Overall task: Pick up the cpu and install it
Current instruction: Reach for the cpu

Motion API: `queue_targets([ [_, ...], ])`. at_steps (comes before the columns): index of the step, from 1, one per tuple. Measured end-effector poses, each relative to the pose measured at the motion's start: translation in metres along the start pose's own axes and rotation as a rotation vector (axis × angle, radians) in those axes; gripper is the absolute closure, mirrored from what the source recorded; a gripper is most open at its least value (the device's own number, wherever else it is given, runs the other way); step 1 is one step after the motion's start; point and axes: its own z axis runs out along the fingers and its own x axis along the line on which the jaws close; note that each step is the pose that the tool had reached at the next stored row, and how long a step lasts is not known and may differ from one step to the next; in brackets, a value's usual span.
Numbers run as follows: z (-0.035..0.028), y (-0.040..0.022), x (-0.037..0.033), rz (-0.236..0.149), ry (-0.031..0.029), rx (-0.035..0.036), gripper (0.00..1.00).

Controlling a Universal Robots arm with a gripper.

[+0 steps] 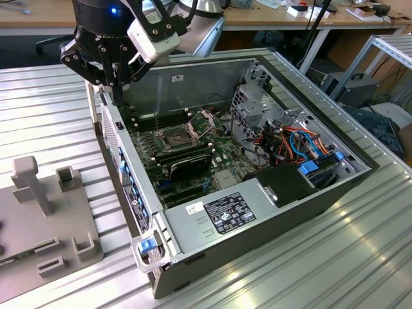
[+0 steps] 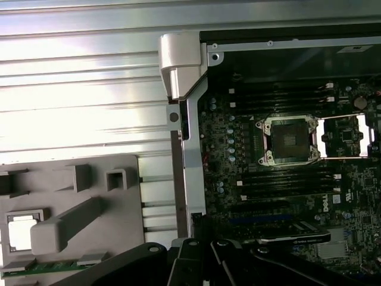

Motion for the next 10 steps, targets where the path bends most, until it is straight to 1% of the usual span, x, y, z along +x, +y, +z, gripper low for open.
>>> queue_targets([
  [10, -0.0001, -0.0002, 0.0027, 0.000, 0.0000, 0.0000, 0.89],
])
